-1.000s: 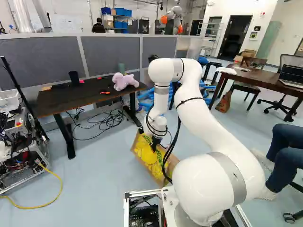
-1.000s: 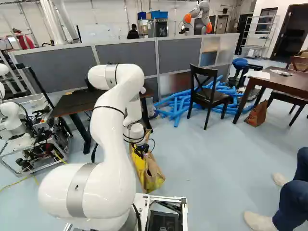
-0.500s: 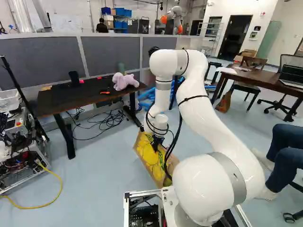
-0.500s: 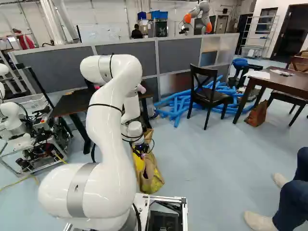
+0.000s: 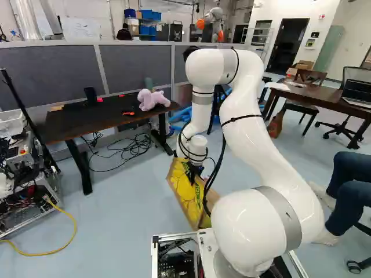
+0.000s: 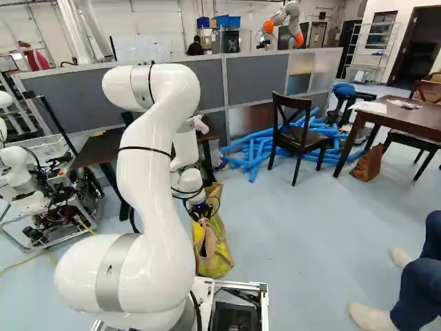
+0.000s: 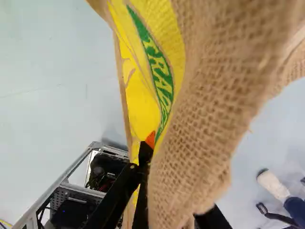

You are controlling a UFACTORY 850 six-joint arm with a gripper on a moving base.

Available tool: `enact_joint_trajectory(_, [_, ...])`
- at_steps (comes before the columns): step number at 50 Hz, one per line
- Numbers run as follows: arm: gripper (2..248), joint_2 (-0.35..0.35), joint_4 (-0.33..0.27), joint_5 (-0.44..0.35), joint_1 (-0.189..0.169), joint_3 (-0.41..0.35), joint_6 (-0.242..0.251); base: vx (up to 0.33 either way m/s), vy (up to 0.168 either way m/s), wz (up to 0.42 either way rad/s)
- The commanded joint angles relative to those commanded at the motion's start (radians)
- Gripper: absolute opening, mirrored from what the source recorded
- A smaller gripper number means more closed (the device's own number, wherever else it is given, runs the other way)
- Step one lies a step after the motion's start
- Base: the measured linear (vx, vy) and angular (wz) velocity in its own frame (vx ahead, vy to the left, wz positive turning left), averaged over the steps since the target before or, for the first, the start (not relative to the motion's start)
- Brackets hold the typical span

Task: Pick up the bag on the ground and place it on the table

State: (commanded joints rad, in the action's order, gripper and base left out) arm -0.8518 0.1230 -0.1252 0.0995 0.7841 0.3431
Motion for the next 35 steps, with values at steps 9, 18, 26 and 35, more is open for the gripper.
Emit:
enact_joint_trajectory(9, [22,0.039,0.03,0.029,-0.001,-0.023,0.0,0.0,0.0,0.0])
enact_joint_trajectory(18, [22,0.076,0.038,0.048,-0.012,-0.036,0.0,0.0,0.0,0.0])
enact_joint_trajectory(26, [22,0.108,0.039,0.062,-0.022,-0.042,0.0,0.0,0.0,0.0])
enact_joint_trajectory(35, [22,0.143,0.04,0.088,-0.025,-0.05,0.0,0.0,0.0,0.0])
